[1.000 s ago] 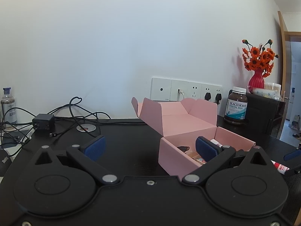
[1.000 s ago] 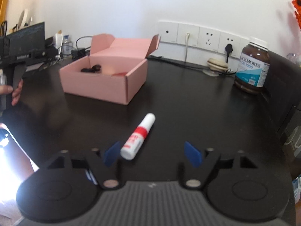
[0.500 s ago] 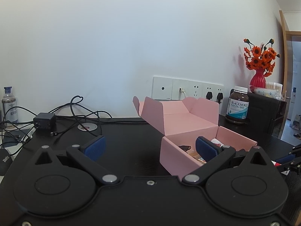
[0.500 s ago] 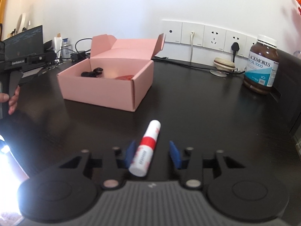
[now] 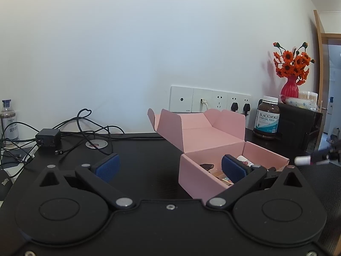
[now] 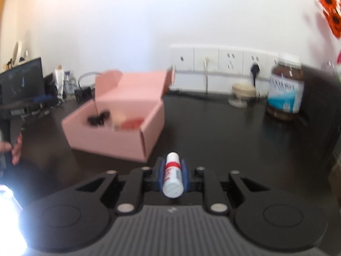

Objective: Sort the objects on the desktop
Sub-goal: 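Close the right tool on the white-and-red tube and lift it, then carry the white-and-red tube with the right tool over the pink box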

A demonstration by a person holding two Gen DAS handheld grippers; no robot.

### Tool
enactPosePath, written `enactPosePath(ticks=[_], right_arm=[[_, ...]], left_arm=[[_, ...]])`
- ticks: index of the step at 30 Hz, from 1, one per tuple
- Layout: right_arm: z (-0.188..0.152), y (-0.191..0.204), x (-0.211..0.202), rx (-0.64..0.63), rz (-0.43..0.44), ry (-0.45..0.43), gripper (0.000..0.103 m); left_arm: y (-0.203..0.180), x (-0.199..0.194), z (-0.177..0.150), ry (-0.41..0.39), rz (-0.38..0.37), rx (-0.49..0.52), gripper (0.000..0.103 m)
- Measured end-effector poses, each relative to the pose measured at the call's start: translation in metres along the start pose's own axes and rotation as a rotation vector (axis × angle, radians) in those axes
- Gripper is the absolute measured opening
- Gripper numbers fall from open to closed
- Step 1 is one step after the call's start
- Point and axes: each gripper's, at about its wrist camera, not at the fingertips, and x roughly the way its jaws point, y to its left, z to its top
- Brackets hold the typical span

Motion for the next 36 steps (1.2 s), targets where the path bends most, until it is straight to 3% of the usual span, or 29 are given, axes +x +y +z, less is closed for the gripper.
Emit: enactPosePath(ticks=[8, 14, 22, 29, 36], right_arm=[[0.052, 0.021, 0.007, -0.025, 0.103, -0.066, 0.017], [0.076, 0.038, 0.055, 0.000, 0.222, -0.014, 0.017], [0.080, 0.064, 0.126, 0.004, 0.283, 0.072, 0.017], [0.076, 0.066, 0.149, 0.033, 0.308, 0.097, 0.017], [0.069, 0.072, 0.170, -0.002, 0.288, 0.178, 0.017]], left_arm=[[0.001, 0.000, 0.000, 0.003, 0.002, -0.006, 0.103], [0.002, -0.001, 0.000, -0.002, 0.003, -0.013, 0.103], [0.005, 0.001, 0.000, 0.004, -0.005, -0.031, 0.103], [0.006, 0.002, 0.001, 0.012, -0.018, -0.038, 0.103], [0.006, 0.002, 0.000, 0.013, -0.025, -0.039, 0.103]])
